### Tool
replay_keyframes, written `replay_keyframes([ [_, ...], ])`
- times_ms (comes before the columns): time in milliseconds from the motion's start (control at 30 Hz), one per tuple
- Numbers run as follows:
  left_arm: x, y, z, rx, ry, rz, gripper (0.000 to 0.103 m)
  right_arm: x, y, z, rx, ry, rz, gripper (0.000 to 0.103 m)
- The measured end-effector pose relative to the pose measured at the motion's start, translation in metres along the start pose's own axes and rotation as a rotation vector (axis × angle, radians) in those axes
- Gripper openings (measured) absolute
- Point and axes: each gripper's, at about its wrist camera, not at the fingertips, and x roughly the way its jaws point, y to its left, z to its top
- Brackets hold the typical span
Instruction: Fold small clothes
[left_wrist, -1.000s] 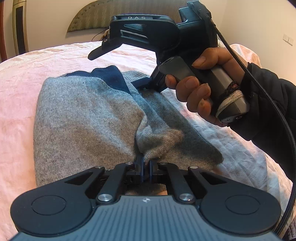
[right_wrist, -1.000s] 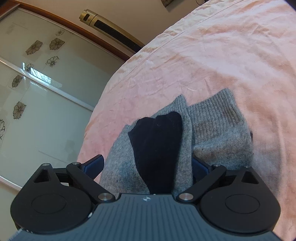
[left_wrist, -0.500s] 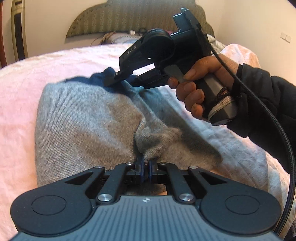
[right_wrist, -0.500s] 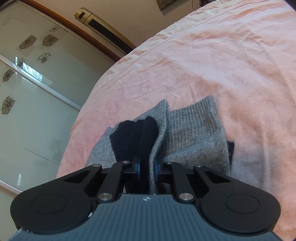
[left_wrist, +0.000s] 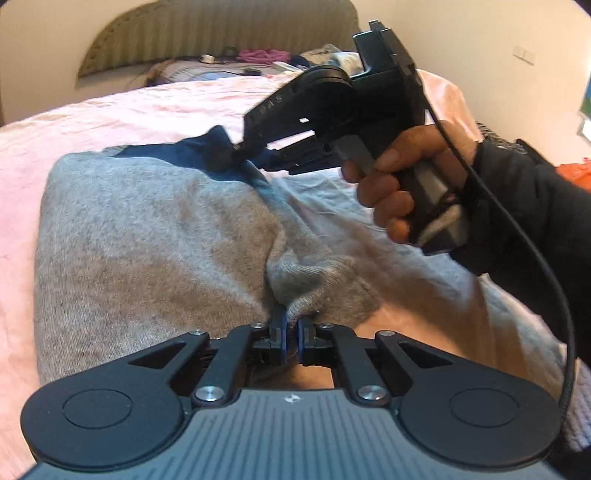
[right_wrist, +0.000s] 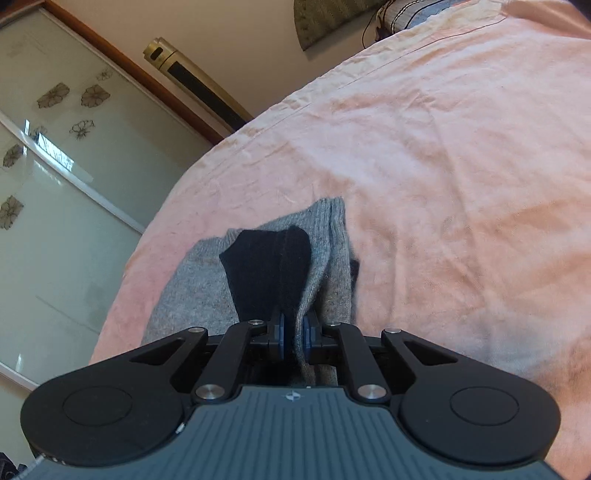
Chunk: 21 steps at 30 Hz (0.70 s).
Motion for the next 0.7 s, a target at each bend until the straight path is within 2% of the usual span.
replay_keyframes([
  [33, -0.006, 0.005, 0.0, -0.004, 0.008, -0.037, 0.008, -0.002, -0.001, 0.002, 0.012, -0.008, 0.008, 0.035],
  [67, -0.015, 0.012, 0.0, -0.016, 0.014, -0.081, 0.01, -0.007, 0.0, 0.003, 0.02, -0.028, 0.025, 0.054],
  [100, -0.027, 0.023, -0.001, -0.04, 0.014, -0.12, 0.015, -0.013, 0.001, 0.005, 0.021, -0.059, 0.03, 0.066],
  [133, -0.041, 0.035, -0.004, -0.069, -0.002, -0.147, 0.028, -0.02, 0.001, 0.008, 0.019, -0.094, 0.027, 0.082],
  [167, -0.054, 0.048, -0.006, -0.099, -0.03, -0.159, 0.037, -0.025, -0.001, 0.01, 0.018, -0.109, 0.025, 0.084],
  [233, -0.079, 0.083, -0.011, -0.193, -0.123, -0.135, 0.092, -0.026, -0.007, 0.015, 0.045, -0.104, 0.022, 0.084],
  [267, -0.088, 0.105, -0.014, -0.263, -0.185, -0.096, 0.097, -0.023, -0.011, 0.017, 0.062, -0.095, 0.022, 0.084],
  [333, -0.091, 0.15, -0.01, -0.435, -0.252, -0.042, 0.097, -0.011, -0.015, 0.018, 0.088, -0.064, 0.02, 0.084],
  [400, -0.073, 0.202, -0.005, -0.668, -0.259, -0.085, 0.097, 0.004, -0.015, 0.016, 0.106, -0.035, 0.026, 0.084],
  [433, -0.06, 0.221, -0.003, -0.761, -0.239, -0.109, 0.096, 0.013, -0.014, 0.016, 0.108, -0.018, 0.026, 0.084],
  [500, -0.027, 0.245, 0.004, -0.867, -0.178, -0.156, 0.096, 0.023, -0.005, 0.014, 0.087, -0.011, 0.025, 0.084],
  [600, 0.019, 0.249, 0.023, -0.899, -0.097, -0.23, 0.094, 0.031, 0.0, 0.014, 0.084, 0.0, 0.035, 0.085],
  [633, 0.026, 0.245, 0.031, -0.886, -0.102, -0.24, 0.088, 0.032, 0.0, 0.014, 0.085, 0.001, 0.043, 0.084],
  [667, 0.033, 0.241, 0.036, -0.876, -0.083, -0.252, 0.079, 0.032, 0.0, 0.013, 0.077, 0.003, 0.037, 0.077],
  [700, 0.039, 0.24, 0.039, -0.866, -0.041, -0.245, 0.053, 0.031, 0.001, 0.012, 0.067, 0.011, 0.013, 0.068],
])
